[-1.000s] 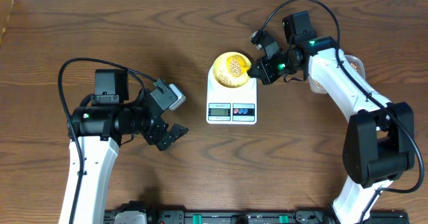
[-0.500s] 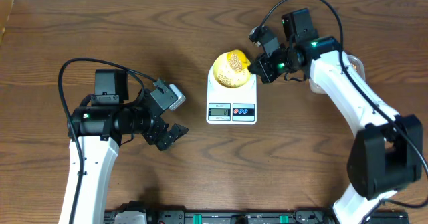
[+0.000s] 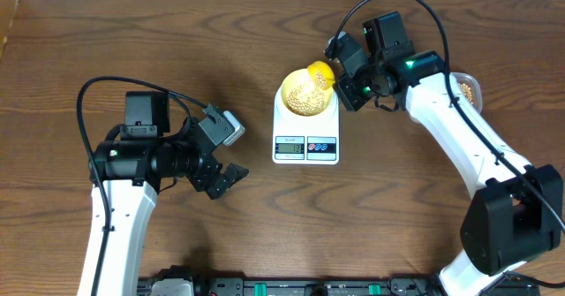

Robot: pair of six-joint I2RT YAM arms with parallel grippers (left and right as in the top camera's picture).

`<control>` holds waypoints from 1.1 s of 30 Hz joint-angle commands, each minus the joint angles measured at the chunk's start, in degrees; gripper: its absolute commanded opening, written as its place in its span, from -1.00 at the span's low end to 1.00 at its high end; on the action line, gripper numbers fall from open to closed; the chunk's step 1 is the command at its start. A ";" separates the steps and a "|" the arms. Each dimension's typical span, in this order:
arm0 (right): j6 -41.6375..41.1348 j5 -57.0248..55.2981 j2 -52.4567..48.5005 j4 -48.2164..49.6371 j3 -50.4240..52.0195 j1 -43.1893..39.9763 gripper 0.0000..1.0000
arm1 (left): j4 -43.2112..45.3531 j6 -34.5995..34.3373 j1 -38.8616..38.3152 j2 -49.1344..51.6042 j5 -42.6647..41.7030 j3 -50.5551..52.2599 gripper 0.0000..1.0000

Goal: Scoop item into bowl and weigh 50g on scale
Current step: 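Tip the scoop with the right gripper to pour soybeans into the bowl, then carry the empty scoop right back over the soybean tub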

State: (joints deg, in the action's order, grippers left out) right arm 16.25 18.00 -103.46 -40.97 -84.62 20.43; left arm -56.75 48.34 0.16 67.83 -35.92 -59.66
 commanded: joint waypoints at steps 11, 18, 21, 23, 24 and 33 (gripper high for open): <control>6.60 -8.17 0.98 0.92 -0.13 3.87 -0.98 | -0.17 0.94 0.20 0.22 -0.94 -1.38 0.96; 7.19 -8.26 1.05 1.01 -0.13 5.92 -0.98 | -0.17 0.94 0.20 0.22 -0.94 -1.38 0.96; 7.19 -8.24 1.66 1.18 -0.13 5.92 -0.98 | -0.17 0.94 0.20 0.22 -0.94 -1.38 0.96; 7.17 -8.24 2.56 1.36 -0.55 5.92 -0.98 | -0.17 0.94 0.20 0.22 -0.94 -1.38 0.96; 7.17 -8.24 3.06 1.36 -0.83 5.84 -0.98 | -0.17 0.94 0.20 0.22 -0.94 -1.38 0.95; 3.82 -9.11 10.64 1.16 -1.49 2.73 -0.98 | -0.17 0.92 0.20 0.22 -0.94 -1.38 0.96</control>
State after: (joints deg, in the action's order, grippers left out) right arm 22.48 9.98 -95.90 -39.77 -84.64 25.36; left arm -56.73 48.34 0.16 67.83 -35.92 -59.66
